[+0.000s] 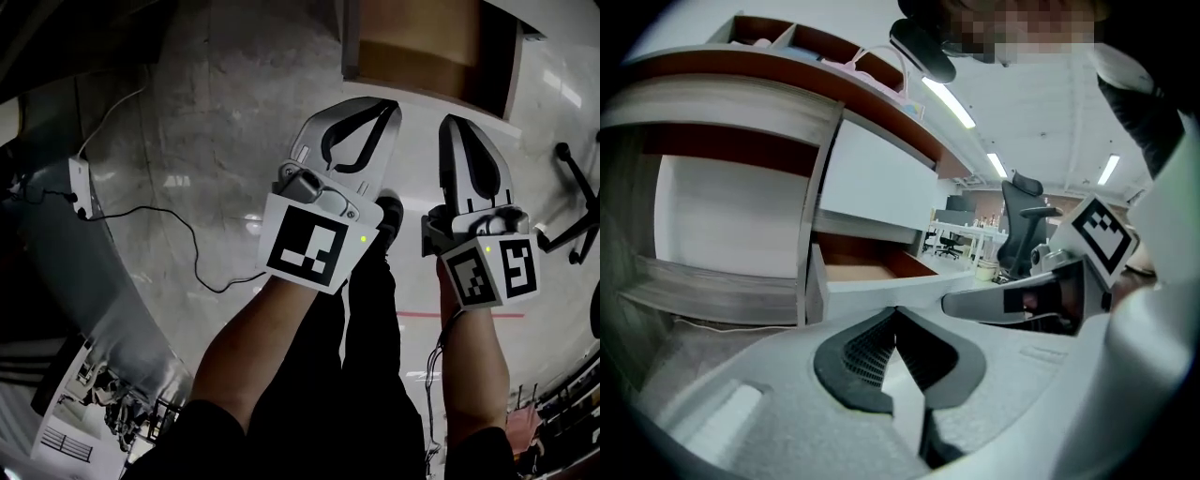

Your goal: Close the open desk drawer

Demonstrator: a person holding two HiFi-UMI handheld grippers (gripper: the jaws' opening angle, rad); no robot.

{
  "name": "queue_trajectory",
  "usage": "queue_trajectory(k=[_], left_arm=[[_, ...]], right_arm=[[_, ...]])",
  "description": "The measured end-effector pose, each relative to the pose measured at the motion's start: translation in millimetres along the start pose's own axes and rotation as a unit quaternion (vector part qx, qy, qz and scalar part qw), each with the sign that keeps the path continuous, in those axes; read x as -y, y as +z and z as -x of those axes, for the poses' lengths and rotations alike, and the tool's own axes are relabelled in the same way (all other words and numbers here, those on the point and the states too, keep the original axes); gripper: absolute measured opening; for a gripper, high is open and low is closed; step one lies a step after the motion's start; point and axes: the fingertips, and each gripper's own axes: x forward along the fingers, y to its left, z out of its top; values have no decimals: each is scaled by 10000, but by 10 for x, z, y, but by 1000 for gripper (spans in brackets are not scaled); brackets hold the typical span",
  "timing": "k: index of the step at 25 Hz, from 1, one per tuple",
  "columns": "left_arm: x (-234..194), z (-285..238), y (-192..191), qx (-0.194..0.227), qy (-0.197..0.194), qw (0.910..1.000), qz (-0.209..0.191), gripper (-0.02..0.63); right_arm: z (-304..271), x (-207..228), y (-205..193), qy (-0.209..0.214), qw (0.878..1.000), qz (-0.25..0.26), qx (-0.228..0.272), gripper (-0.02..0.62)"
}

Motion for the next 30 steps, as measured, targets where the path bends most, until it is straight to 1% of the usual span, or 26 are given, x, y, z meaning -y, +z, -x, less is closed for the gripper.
queue_trajectory(k=[3, 5, 10, 14, 17, 21, 26, 30], left_arm=[[-116, -69, 133, 191, 119, 9997, -39, 8], [-162, -102, 179, 241, 148, 9996, -93, 8], [-208, -183, 270, 301, 135, 9990, -313, 8], [-237, -256, 390, 444, 139, 9979, -444, 8], [-234, -299, 428, 548, 197, 9969, -524, 9], [-280, -401, 477, 791, 321, 9940, -684, 9], [-334, -469, 375, 1024, 402, 9885, -1041, 9], [-314, -448, 295, 1023, 424, 9891, -975, 9]], right_arm=[[-94, 14, 156, -11, 9997, 220, 134, 14], [-142, 25, 192, -45, 9993, 341, 146, 15], [-242, 62, 262, -115, 9986, 439, 268, 15], [-327, 91, 342, -152, 9978, 523, 377, 15], [-356, 108, 389, -228, 9958, 760, 457, 15], [-456, 149, 459, -298, 9921, 1087, 552, 15], [-567, 178, 533, -344, 9906, 1174, 611, 17], [-503, 187, 418, -369, 9911, 1083, 675, 21]])
